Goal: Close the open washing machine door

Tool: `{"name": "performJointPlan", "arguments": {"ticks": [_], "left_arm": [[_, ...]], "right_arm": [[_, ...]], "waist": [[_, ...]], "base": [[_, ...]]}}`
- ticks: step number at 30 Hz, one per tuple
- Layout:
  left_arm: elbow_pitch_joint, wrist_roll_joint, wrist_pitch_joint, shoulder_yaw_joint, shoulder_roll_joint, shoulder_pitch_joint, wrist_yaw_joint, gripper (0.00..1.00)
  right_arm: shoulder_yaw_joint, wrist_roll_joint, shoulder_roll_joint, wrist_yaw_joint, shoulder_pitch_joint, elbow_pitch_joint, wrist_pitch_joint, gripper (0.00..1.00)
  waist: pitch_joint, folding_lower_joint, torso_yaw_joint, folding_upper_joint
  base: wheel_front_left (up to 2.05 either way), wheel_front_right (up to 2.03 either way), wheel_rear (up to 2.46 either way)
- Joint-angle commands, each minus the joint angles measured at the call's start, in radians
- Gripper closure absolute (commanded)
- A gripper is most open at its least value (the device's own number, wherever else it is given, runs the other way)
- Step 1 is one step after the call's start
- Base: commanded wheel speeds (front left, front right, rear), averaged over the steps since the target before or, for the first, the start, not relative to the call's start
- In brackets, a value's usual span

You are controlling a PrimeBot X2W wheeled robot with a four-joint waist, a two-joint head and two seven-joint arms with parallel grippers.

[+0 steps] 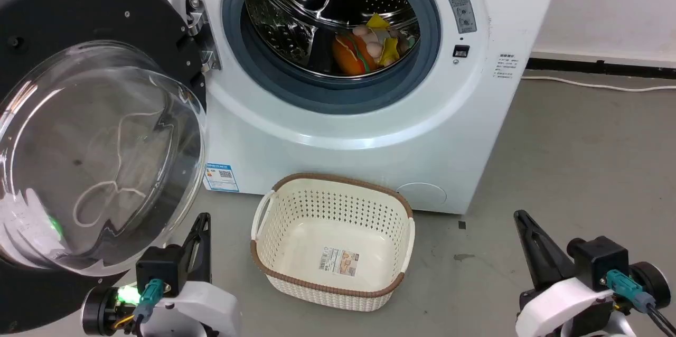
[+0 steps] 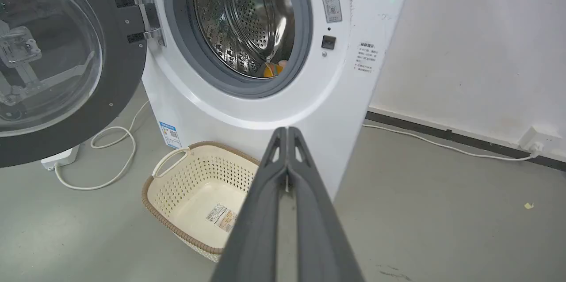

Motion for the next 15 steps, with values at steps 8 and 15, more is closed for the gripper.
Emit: {"name": "performJointPlan", "arguments": {"ticks": [8, 15], "left_arm": [[-0.005, 0.003, 0.000, 0.001, 0.000, 0.014, 0.003, 1.00], [-0.005, 0.003, 0.000, 0.001, 0.000, 0.014, 0.003, 1.00]], "right_arm": [[0.000, -0.008, 0.005, 0.001, 0.018, -0.005, 0.000, 1.00], [0.000, -0.008, 0.005, 0.001, 0.018, -0.005, 0.000, 1.00]], "waist": [[0.000, 0.0000, 0.000, 0.0000], [0.000, 0.0000, 0.000, 0.0000]], "base": [[0.00, 0.00, 0.00], [0.00, 0.00, 0.00]]}}
